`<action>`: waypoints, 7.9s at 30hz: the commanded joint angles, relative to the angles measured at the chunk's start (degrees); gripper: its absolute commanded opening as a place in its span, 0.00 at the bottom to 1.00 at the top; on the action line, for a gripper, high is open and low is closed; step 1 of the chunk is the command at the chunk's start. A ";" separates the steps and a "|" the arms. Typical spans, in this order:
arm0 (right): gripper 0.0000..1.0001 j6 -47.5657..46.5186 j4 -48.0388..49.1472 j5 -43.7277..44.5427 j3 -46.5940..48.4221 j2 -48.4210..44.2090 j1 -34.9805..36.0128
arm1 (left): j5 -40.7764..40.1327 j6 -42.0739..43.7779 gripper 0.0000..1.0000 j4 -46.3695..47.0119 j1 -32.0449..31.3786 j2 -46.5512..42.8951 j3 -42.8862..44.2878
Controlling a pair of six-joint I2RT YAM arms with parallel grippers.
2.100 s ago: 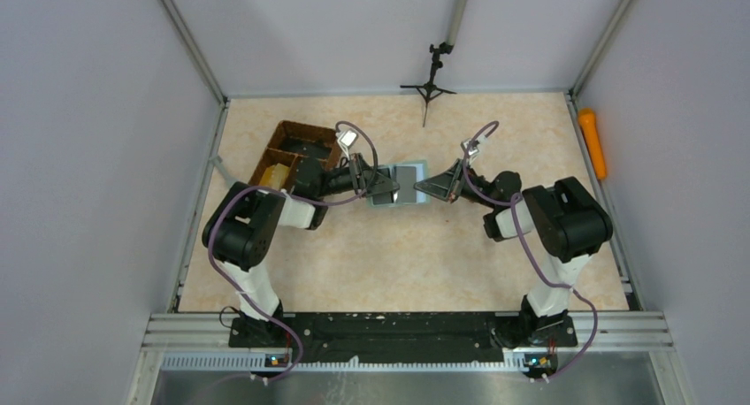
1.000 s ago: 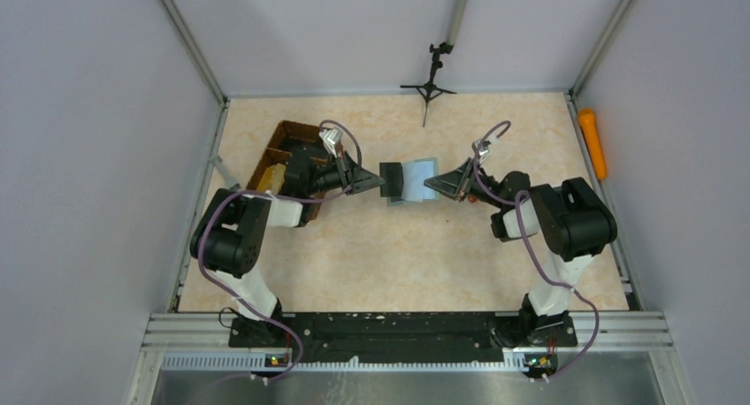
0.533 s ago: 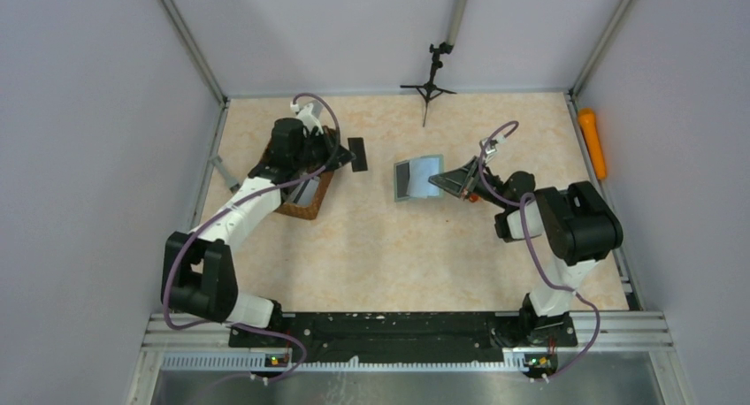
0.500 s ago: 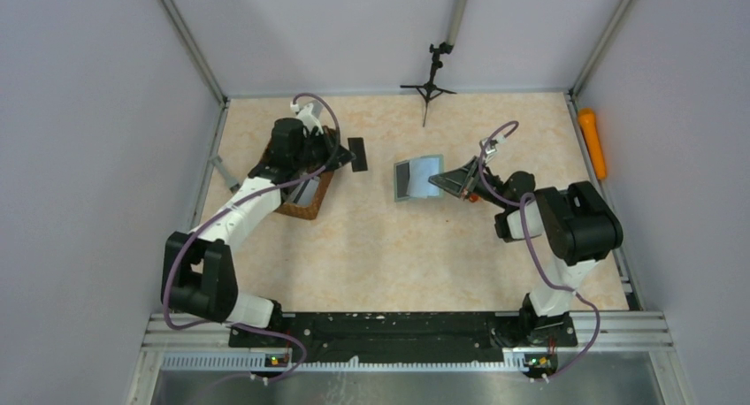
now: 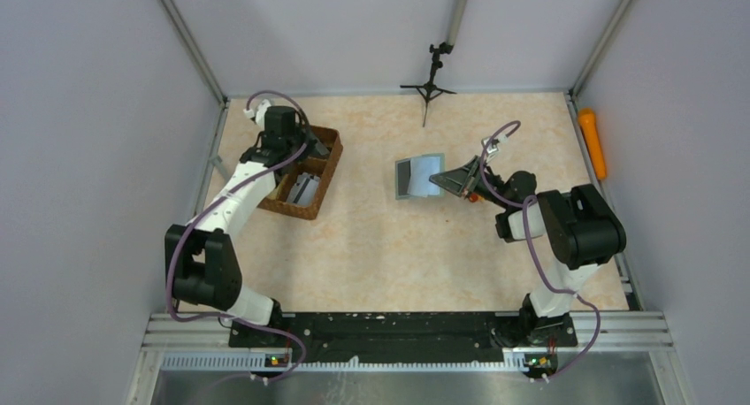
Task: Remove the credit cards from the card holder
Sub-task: Place the credit card in the storage box, then remove the credit card from the card holder.
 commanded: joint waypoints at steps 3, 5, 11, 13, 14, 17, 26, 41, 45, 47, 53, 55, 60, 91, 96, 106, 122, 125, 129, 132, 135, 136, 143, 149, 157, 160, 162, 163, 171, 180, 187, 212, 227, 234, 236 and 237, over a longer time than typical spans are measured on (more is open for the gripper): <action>0.00 -0.90 4.43 0.27 0.09 -2.10 0.60 | -6.54 -15.89 0.00 2.60 4.93 1.82 0.66; 0.00 -0.96 4.33 0.30 0.18 -2.00 0.73 | -4.51 -18.26 0.00 1.07 6.38 4.39 2.60; 0.00 -0.54 5.03 -0.09 0.70 -0.95 1.36 | -1.09 -22.80 0.00 4.20 8.18 9.45 4.30; 0.00 -0.18 5.62 -0.18 0.68 -0.72 1.46 | -1.24 -23.31 0.00 6.67 8.34 10.97 4.07; 0.00 -0.07 5.82 -0.18 0.66 -0.54 1.46 | -1.40 -23.63 0.00 8.19 8.42 11.77 4.11; 0.00 0.20 6.45 -0.23 0.86 -0.12 1.63 | -0.54 -24.19 0.00 12.66 8.58 14.76 4.66; 0.00 1.59 8.31 -0.36 1.37 1.84 2.11 | 1.41 -26.93 0.02 17.04 8.79 22.75 9.24; 0.00 2.56 9.19 -0.58 1.79 2.72 2.63 | 5.01 -14.52 0.60 11.62 8.79 5.36 2.11; 0.00 4.05 11.02 -0.94 1.81 2.62 3.00 | 21.04 -1.83 0.70 13.52 8.53 -2.59 -2.63; 0.00 5.56 13.17 -1.30 1.60 2.63 3.06 | 28.36 1.24 0.79 18.21 7.86 -6.77 -8.50; 0.00 7.73 14.76 -1.34 1.55 1.28 4.24 | 43.46 4.44 0.94 27.36 4.53 -14.16 -21.64; 0.00 9.25 14.78 -1.32 2.18 1.22 5.23 | 45.71 5.64 0.95 29.31 2.84 -15.06 -24.05; 0.00 12.90 14.56 -0.44 4.31 -0.05 7.57 | 51.18 5.12 0.98 39.45 -0.03 -14.29 -28.88; 0.00 12.65 -4.95 2.18 13.38 -9.89 12.47 | 64.88 -34.79 0.62 107.33 -2.99 9.82 -30.79; 0.00 2.21 -17.29 2.28 14.95 -11.62 12.26 | 65.60 -36.02 0.15 106.64 -2.90 10.50 -27.76; 0.52 -32.34 -63.35 11.58 23.29 -18.31 10.01 | 60.40 -10.36 0.00 67.63 -3.02 6.06 -23.34; 0.93 -50.63 -76.93 41.93 24.27 -27.65 21.14 | 30.17 12.86 0.00 23.40 -9.87 -4.57 -14.41; 0.94 -49.78 -76.09 42.08 23.93 -28.80 21.12 | 28.06 14.17 0.00 21.87 -10.88 -8.19 -13.82; 0.97 -46.25 -69.30 41.73 19.96 -33.45 20.67 | 28.54 15.88 0.00 27.43 -10.82 -10.81 -16.90; 0.88 -44.11 -63.79 37.14 16.97 -34.43 20.70 | 30.09 15.88 0.00 37.48 -10.84 -12.56 -21.67; 0.66 -45.47 -62.46 29.15 18.06 -30.84 20.72 | 33.20 15.90 0.00 42.52 -11.00 -12.32 -24.40; 0.62 -44.83 -59.48 26.93 16.85 -30.27 20.85 | 34.27 16.05 0.00 43.40 -11.21 -11.87 -24.53; 0.49 -46.58 -47.74 22.36 9.69 -29.02 21.33 | 39.62 18.74 0.00 46.51 -13.70 -9.44 -25.11; 0.44 -45.47 -45.63 20.06 8.96 -25.29 21.32 | 44.56 18.99 0.00 51.70 -15.82 -7.12 -25.96; 0.43 -43.66 -44.75 21.53 7.85 -25.45 21.12 | 49.49 14.51 0.00 59.21 -15.82 -6.14 -27.39; 0.44 -41.08 -41.83 19.94 6.77 -25.43 19.97 | 49.88 14.37 0.00 59.79 -15.82 -7.27 -27.84; 0.43 -38.87 -39.63 17.80 6.34 -24.84 18.89 | 50.39 14.05 0.00 60.30 -15.76 -7.92 -27.99; 0.42 -37.87 -38.20 16.42 6.19 -24.39 18.36 | 50.95 13.78 0.00 60.74 -15.81 -7.93 -28.03; 0.31 -31.09 -29.40 10.37 4.92 -21.71 16.15 | 56.76 7.39 0.00 71.00 -15.81 -5.91 -28.64; 0.30 -20.34 -14.93 4.22 3.30 -17.90 14.19 | 60.74 2.33 0.08 78.24 -15.89 -3.32 -28.11; 0.25 -12.79 -4.93 1.52 3.61 -13.09 13.34 | 62.08 -0.12 0.10 80.79 -16.00 -0.55 -27.27; 0.26 -6.84 -1.71 -0.57 5.48 -6.58 12.41 | 62.60 -5.65 0.06 85.22 -16.00 5.52 -25.34; 0.35 -5.88 -2.17 -0.51 5.93 -6.34 12.38 | 61.82 -5.01 0.28 79.37 -15.97 8.92 -22.91; 0.45 -13.17 -18.66 4.17 6.75 -7.78 11.75 | 62.49 -8.01 0.00 81.22 -15.80 11.14 -22.06; 0.46 -13.29 -19.27 4.65 6.63 -7.58 11.38 | 62.58 -9.11 0.00 82.41 -15.63 11.97 -21.93; 0.46 -13.27 -19.57 4.85 6.66 -7.47 11.22 | 62.52 -9.61 0.00 83.07 -15.60 12.20 -22.07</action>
